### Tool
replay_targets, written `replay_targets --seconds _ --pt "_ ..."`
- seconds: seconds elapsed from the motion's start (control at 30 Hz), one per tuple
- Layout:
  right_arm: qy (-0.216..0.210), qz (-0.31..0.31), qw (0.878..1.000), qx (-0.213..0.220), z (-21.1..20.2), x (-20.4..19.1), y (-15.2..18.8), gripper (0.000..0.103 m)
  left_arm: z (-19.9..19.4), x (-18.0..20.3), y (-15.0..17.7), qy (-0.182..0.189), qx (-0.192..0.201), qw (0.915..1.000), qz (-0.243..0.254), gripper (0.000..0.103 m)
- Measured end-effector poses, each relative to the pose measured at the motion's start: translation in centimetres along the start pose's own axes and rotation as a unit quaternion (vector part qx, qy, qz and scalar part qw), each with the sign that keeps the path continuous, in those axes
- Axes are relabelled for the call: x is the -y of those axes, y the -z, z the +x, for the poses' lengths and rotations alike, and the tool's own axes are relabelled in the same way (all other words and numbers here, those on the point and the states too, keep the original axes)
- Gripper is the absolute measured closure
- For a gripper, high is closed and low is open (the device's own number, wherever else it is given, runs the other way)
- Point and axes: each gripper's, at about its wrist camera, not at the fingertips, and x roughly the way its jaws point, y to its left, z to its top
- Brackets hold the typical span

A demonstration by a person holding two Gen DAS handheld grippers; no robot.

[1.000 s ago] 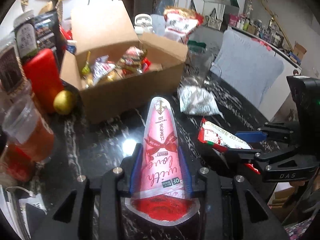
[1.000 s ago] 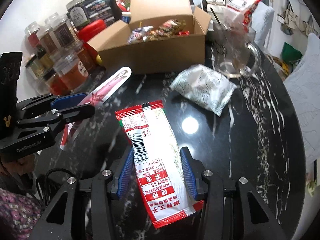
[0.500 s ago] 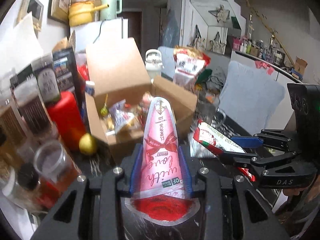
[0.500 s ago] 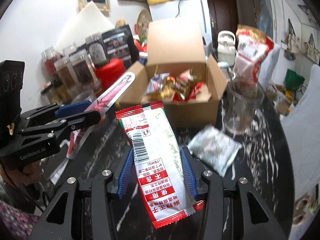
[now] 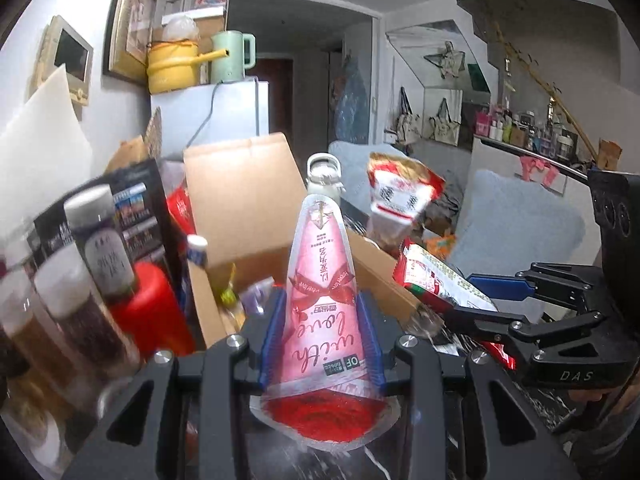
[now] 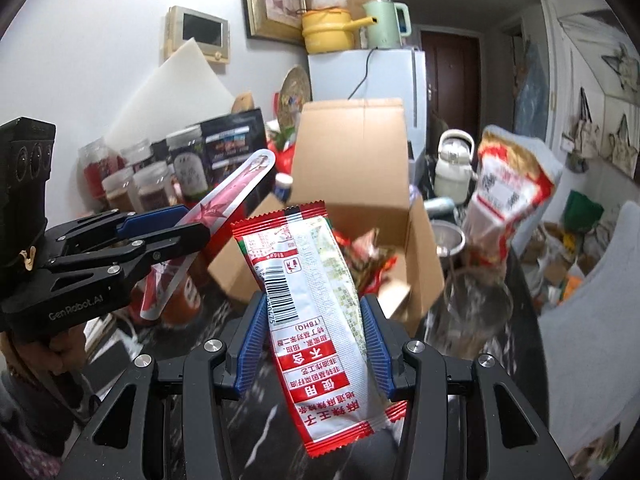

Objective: Organize snacks
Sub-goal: 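Lower the pink pouch with the left tool while the right tool lowers the strip packet into the box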

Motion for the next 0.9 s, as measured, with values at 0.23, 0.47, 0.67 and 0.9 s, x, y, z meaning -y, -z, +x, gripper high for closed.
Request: replay_targets --seconds 0.23,0.47,0.67,0.9 --pt "-0.003 -0.013 1.0 0.017 2.3 0.9 -3.7 0.057 2.3 -1.5 -3.2 -0.014 0.021 0.9997 0.006 0.067" --pt "-0.005 -0.022 0.999 0.023 5.8 2.2 -7.4 0.057 5.9 -3.3 -5.8 -0.027 0.028 0.9992 0.006 0.067" --pt "-0.005 -0.024 1.0 0.017 8.8 3.2 -9.5 0.057 9.4 -4.8 -6.8 -0.037 0.013 0.9992 0.0 0.067" --pt "-0.008 -0.019 1.0 -0.009 12.5 4.6 -11.2 0.057 13.7 -6.0 -6.9 -0.038 -0.027 0.9989 -0.011 0.067"
